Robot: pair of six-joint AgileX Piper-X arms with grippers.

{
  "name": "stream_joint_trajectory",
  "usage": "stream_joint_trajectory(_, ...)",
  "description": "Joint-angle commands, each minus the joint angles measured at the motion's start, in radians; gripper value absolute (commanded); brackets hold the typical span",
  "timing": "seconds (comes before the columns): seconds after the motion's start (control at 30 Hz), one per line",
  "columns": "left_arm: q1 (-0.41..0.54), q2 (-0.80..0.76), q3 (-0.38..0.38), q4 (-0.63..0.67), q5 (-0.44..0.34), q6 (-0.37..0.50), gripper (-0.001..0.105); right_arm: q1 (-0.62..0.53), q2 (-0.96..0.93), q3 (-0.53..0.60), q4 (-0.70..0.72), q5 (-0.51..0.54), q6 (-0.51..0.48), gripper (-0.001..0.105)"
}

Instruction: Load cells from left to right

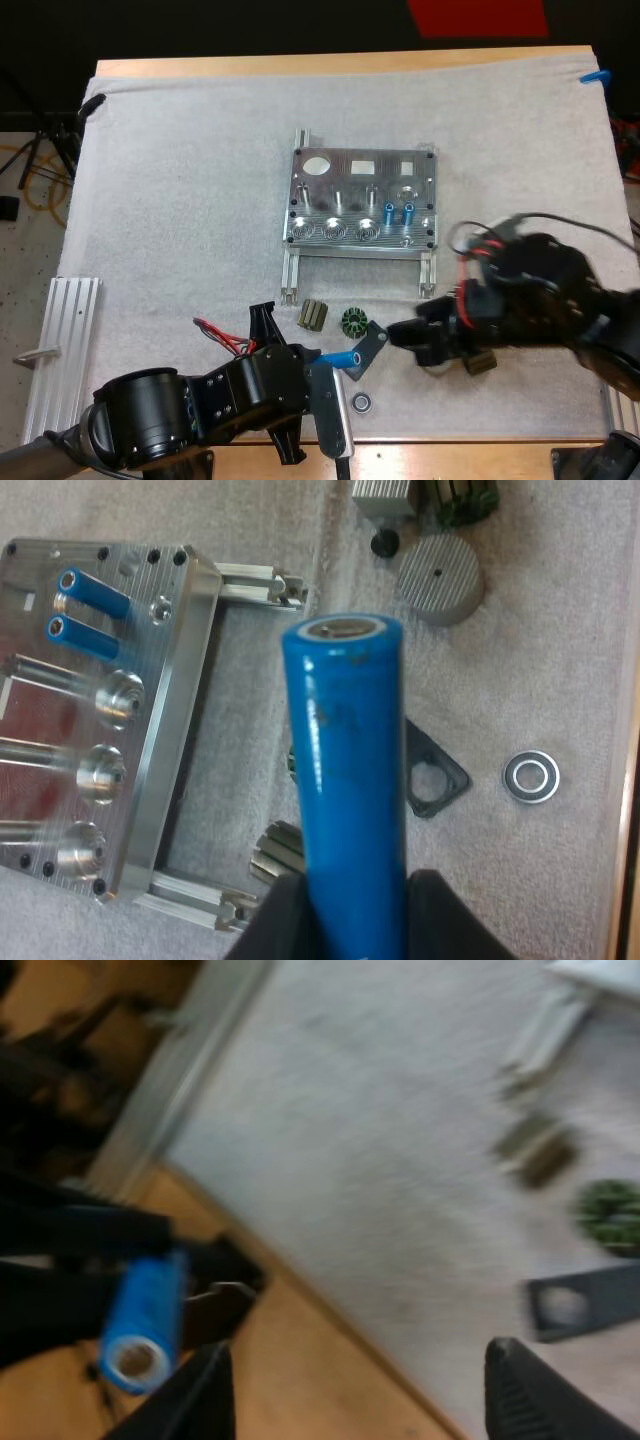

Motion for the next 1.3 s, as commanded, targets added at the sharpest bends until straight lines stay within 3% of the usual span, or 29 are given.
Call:
stream_joint_trajectory(0.0, 0.0, -0.006, 0.002, 0.013, -0.016, 0.003, 0.0, 0.009, 0.021, -0.002, -0.044, -0.082, 0.0, 0.054)
stream_joint_trajectory(0.3, 0.0, -0.006, 0.042, 0.032, -0.017, -0.011, 0.0, 0.095, 0.098, -0.002, -0.125, -0.174, 0.022, 0.054)
stream_joint_trajectory(0.87, 0.0, -0.006, 0.042, -0.09, -0.025, -0.018, 0.0, 0.127, 0.118, -0.002, -0.151, -0.173, 0.048, 0.053)
stream_joint_trajectory(1.0, 0.0, -0.006, 0.042, -0.092, -0.025, -0.025, 0.0, 0.127, 0.118, -0.002, -0.149, -0.173, 0.049, 0.033)
stream_joint_trajectory(1.17, 0.0, -0.006, 0.042, -0.092, -0.03, -0.025, 0.0, 0.127, 0.118, -0.002, -0.149, -0.173, 0.049, 0.0)
stream_joint_trajectory(1.27, 0.0, -0.006, 0.042, -0.092, -0.049, -0.025, 0.0, 0.127, 0.118, -0.002, -0.149, -0.17, 0.049, 0.0)
